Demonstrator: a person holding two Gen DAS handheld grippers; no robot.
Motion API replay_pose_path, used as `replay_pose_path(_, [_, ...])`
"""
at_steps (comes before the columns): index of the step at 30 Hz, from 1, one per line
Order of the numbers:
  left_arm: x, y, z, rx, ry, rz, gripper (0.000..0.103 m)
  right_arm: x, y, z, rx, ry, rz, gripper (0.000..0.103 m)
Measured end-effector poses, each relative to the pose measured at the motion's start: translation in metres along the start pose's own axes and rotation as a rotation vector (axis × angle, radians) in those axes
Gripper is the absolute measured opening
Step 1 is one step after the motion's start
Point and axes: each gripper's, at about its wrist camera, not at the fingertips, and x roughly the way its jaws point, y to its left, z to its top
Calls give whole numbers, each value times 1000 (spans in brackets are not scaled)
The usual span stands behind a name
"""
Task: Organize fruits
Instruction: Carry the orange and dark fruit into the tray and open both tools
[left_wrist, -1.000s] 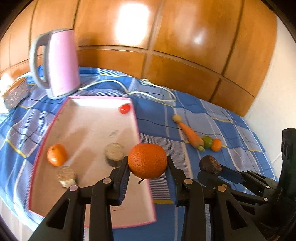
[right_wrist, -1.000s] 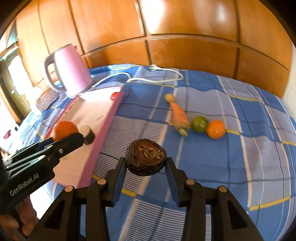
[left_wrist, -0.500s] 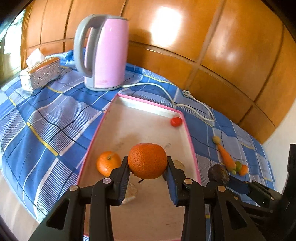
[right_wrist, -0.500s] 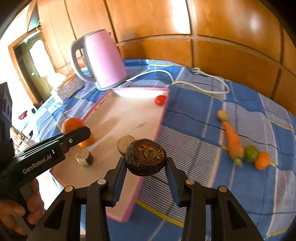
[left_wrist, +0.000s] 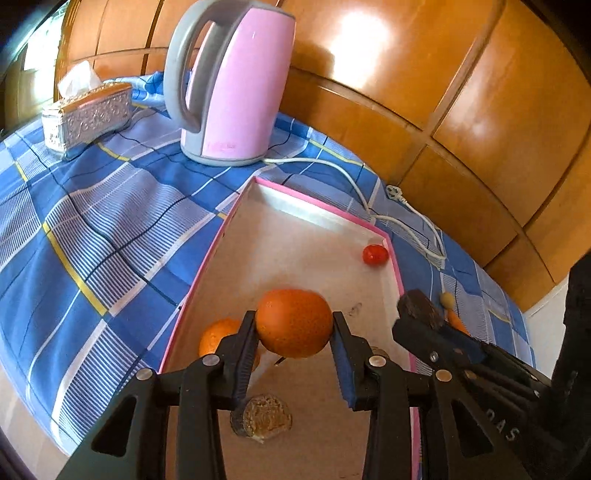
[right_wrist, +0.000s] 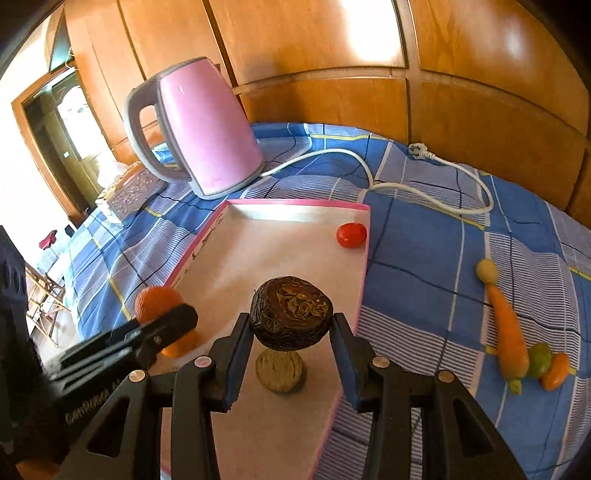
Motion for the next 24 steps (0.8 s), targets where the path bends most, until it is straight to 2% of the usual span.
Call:
replay_pose_path(10, [-5, 1, -7, 16, -13, 28, 40, 7, -4, -6, 64, 13, 21, 44])
replay_pose_path(13, [-7, 0, -11, 22, -9, 59, 41, 3, -4, -13, 63, 15, 13, 45])
replay_pose_path(15, [-10, -1, -14, 22, -9, 69, 42, -1, -4, -18, 63, 15, 11, 50])
replay_pose_path(24, [-27, -13, -21, 68, -43, 90, 42, -18, -1, -35, 40, 0, -31, 50])
